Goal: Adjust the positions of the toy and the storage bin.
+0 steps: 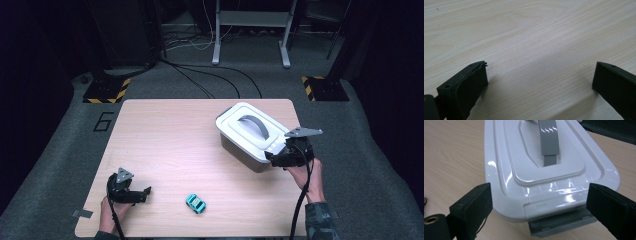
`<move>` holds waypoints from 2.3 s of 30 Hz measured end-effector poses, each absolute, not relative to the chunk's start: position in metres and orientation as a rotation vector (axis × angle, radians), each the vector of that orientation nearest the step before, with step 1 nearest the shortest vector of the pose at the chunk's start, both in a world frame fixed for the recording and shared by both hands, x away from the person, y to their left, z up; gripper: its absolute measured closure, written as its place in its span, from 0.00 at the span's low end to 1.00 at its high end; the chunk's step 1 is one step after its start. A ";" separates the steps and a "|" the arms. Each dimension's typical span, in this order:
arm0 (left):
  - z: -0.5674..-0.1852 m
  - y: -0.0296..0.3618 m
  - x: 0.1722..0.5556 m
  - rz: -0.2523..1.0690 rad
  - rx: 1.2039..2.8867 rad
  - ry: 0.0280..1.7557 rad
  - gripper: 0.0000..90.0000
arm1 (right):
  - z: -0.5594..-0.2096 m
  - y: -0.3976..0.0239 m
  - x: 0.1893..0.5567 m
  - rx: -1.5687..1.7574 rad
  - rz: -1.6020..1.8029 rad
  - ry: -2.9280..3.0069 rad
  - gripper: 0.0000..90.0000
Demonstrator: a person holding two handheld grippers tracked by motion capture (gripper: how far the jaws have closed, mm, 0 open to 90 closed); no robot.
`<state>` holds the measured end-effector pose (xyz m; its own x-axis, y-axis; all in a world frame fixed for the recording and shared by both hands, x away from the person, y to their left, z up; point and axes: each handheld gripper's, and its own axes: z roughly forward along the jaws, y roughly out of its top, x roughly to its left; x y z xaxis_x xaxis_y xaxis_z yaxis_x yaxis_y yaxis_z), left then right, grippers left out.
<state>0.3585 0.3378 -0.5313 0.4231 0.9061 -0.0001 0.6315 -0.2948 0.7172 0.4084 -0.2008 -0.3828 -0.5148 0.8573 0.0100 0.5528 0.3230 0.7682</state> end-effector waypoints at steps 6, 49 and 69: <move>-0.531 0.338 0.358 0.548 2.035 1.294 0.00 | -0.382 -0.190 0.426 1.236 1.028 2.213 0.06; -0.532 0.337 0.358 0.549 2.036 1.287 0.00 | -0.391 -0.167 0.488 1.226 0.994 2.212 0.74; -0.532 0.337 0.358 0.549 2.037 1.286 0.00 | -0.389 -0.159 0.478 1.252 1.015 2.254 0.75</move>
<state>0.3583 0.3374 -0.5316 0.4286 0.9035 0.0026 0.6274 -0.2996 0.7188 0.4780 -0.1595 -0.3889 -0.5375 0.8429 0.0252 0.5773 0.3460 0.7396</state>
